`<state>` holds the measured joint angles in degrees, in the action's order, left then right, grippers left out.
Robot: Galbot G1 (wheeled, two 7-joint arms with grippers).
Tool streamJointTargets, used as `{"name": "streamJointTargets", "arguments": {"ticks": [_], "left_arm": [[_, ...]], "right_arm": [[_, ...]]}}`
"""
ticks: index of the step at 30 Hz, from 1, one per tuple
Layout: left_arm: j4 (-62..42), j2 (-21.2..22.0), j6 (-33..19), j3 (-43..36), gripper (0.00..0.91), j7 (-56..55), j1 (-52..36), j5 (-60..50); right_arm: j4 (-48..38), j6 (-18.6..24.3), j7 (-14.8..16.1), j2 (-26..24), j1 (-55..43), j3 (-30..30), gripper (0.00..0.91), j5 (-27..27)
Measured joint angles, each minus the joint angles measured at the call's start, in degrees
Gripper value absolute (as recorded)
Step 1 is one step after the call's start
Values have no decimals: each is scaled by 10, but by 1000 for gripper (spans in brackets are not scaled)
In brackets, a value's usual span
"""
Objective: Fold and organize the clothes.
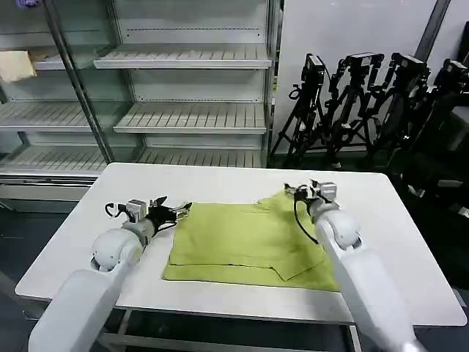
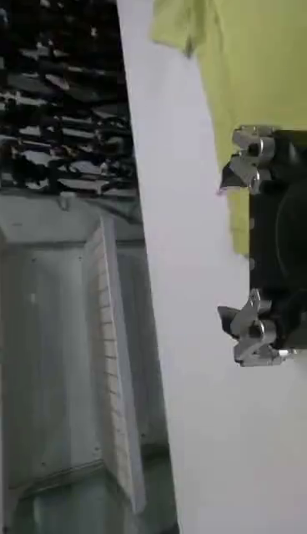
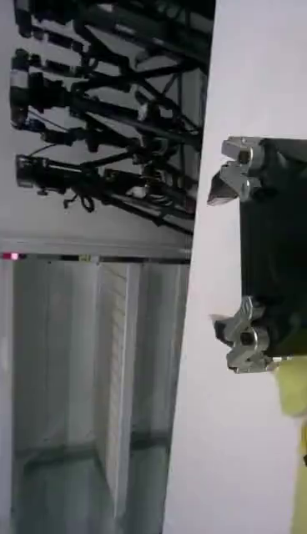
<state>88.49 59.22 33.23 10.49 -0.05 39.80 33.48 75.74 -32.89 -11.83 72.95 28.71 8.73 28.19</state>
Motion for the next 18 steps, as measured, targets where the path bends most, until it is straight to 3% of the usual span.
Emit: {"name": "streamJointTargets", "arguments": {"ticks": [4, 5, 6, 7, 8, 9, 18], "left_arm": [[-28, 5, 0, -8, 907, 6, -13, 2], [-33, 6, 0, -11, 907, 8, -16, 3], [-39, 7, 0, -13, 907, 9, -19, 3], [-44, 8, 0, -15, 665, 10, -22, 3], [-49, 9, 0, -17, 60, 11, -25, 4], [-54, 9, 0, -19, 10, 12, -28, 4], [-79, 12, 0, -32, 10, 16, -42, 6]], "right_arm": [[-38, -1, -3, 10, -19, -10, 907, 0], [-45, -2, -4, 12, -23, -12, 786, 1], [-51, -2, -4, 14, -26, -14, 514, 1], [-56, -2, -6, 15, -28, -15, 171, 2], [-61, -2, -7, 17, -30, -17, 0, 3], [-64, -2, -8, 17, -31, -18, 0, 5], [-79, -3, -16, 20, -33, -31, 0, 26]]}}
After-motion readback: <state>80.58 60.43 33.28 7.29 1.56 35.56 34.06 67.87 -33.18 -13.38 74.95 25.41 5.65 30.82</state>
